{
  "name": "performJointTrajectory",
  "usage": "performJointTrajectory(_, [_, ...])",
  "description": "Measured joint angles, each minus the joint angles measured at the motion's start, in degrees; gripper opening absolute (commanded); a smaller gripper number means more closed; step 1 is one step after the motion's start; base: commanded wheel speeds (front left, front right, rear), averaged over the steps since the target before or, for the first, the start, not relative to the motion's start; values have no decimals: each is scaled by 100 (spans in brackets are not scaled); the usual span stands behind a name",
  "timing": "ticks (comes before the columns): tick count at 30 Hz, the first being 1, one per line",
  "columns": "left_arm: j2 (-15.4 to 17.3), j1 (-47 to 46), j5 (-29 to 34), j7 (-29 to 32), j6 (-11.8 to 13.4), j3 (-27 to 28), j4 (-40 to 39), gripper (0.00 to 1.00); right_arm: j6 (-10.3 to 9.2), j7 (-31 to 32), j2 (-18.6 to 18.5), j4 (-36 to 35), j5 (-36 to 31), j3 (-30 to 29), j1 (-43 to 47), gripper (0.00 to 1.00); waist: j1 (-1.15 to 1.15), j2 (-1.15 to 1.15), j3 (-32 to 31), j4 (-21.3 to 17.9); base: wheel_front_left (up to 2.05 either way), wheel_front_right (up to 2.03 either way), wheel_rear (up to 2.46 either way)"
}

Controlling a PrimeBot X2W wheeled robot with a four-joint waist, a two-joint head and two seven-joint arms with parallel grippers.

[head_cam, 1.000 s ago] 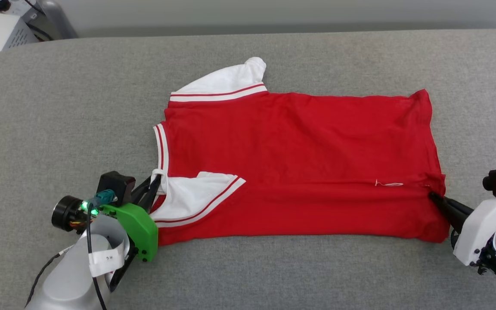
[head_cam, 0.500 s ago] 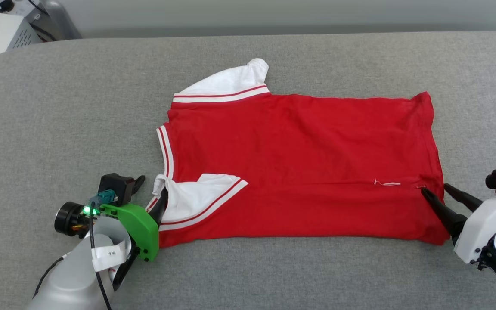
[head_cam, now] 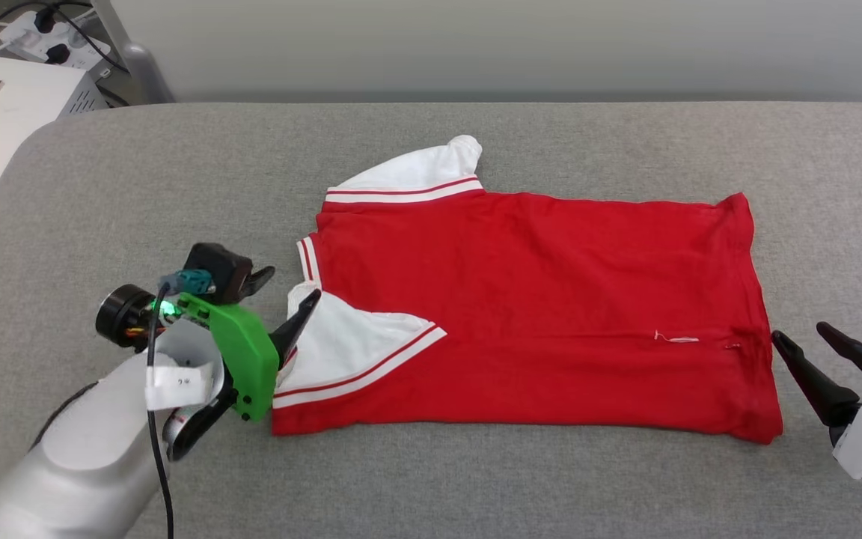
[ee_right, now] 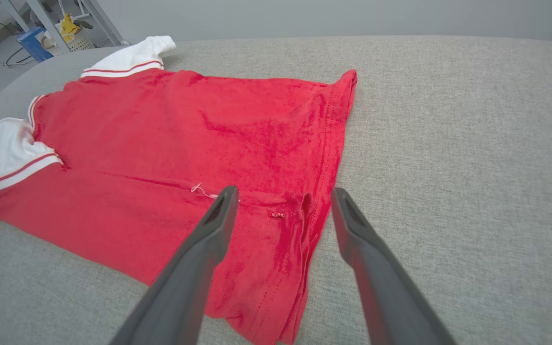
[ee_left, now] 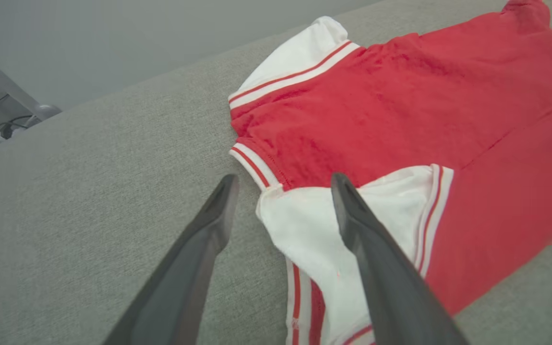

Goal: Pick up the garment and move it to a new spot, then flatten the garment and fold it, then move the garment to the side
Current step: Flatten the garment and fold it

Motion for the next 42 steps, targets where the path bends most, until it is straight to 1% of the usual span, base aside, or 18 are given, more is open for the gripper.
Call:
performJointTrajectory(3, [364, -242, -375, 744, 0, -427, -475, 100, 0, 120, 90, -85, -147, -153, 108, 100, 0, 0, -18, 23, 0, 0, 0])
performJointTrajectory(5, [614, -440, -812, 1349, 0, -682, -768, 100, 0, 214, 185, -129, -246, -286, 153, 100, 0, 0, -25, 32, 0, 0, 0])
performJointTrajectory(8, [780, -638, -1360, 2108, 0, -977, -991, 100, 0, 347, 308, -213, -350, -416, 218, 100, 0, 0, -33, 24, 0, 0, 0])
performJointTrajectory(10, [879, -740, -1545, 2557, 0, -1168, -1051, 100, 0, 431, 385, -263, -435, -485, 244, 100, 0, 0, -39, 5, 0, 0, 0])
performJointTrajectory(12, [915, -796, -1848, 2898, 0, -1272, -1040, 100, 0, 509, 454, -321, -503, -573, 263, 100, 0, 0, -42, -21, 0, 0, 0])
performJointTrajectory(15, [915, -804, -2113, 3260, 0, -1449, -945, 100, 0, 594, 533, -388, -578, -697, 308, 100, 0, 0, -27, -63, 0, 0, 0])
performJointTrajectory(19, [911, -802, -2323, 3487, 0, -1621, -723, 100, 0, 728, 637, -471, -642, -806, 357, 100, 0, 0, 32, -120, 0, 0, 0])
performJointTrajectory(27, [781, -779, -2474, 3473, 0, -1927, -246, 100, 0, 920, 783, -598, -795, -983, 356, 100, 0, 0, 238, -240, 0, 0, 0])
performJointTrajectory(31, [704, -788, -2434, 3329, -13, -2031, -1, 100, 0, 1049, 844, -675, -892, -1051, 321, 100, 0, 0, 395, -290, 0, 0, 0])
performJointTrajectory(32, [699, -788, -2439, 3299, -24, -2037, 20, 87, 0, 1069, 844, -684, -909, -1066, 311, 100, 0, 0, 408, -295, 0, 0, 0])
performJointTrajectory(33, [698, -789, -2437, 3214, -31, -2042, 40, 33, 0, 1081, 839, -701, -934, -1092, 300, 100, 0, 0, 417, -297, 0, 0, 0])
performJointTrajectory(34, [693, -789, -2437, 3087, -32, -2043, 60, 0, 0, 1114, 818, -725, -966, -1109, 284, 100, 0, 0, 419, -295, 0, 0, 0])
performJointTrajectory(38, [661, -790, -2397, 2750, -46, -2119, 12, 0, 0, 1256, 709, -848, -1098, -1174, 152, 100, 0, 0, 390, -281, 0, 0, 0])
performJointTrajectory(42, [717, -790, -2321, 2368, -46, -2168, -170, 0, 0, 1617, 495, -984, -1198, -1214, -36, 100, 0, 0, 361, -250, 0, 0, 0])
